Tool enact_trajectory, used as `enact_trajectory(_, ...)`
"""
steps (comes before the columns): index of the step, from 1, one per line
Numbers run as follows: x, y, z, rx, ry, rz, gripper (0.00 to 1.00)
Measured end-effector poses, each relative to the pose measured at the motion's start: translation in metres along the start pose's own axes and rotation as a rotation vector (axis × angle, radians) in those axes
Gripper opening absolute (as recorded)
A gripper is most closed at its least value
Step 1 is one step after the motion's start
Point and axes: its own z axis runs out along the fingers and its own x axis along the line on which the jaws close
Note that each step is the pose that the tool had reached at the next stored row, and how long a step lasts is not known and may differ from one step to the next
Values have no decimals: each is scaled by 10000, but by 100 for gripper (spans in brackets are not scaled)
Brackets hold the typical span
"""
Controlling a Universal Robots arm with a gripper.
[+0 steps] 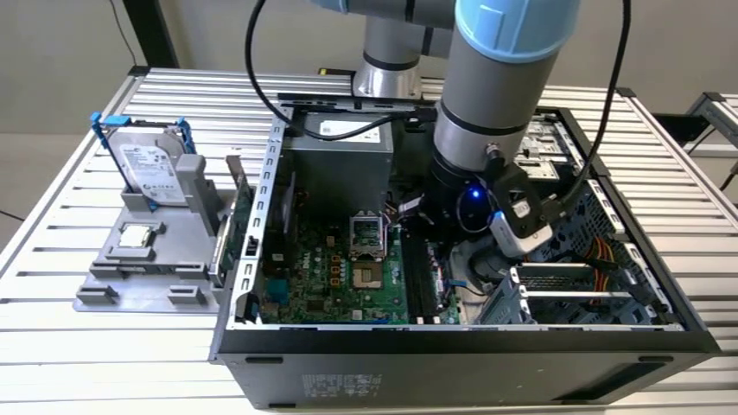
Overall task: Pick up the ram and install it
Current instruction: 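Insert the ram into the slot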
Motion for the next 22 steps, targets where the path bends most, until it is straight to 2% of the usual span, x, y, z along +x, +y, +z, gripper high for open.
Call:
enact_trajectory(5,10,-13,46,-3,0,-17,0)
enact_trajectory(11,12,-14,57,-5,-1,-18,0)
enact_trajectory(17,18,-15,148,5,-1,-19,0)
enact_trajectory(22,28,-16,161,10,-1,-70,0)
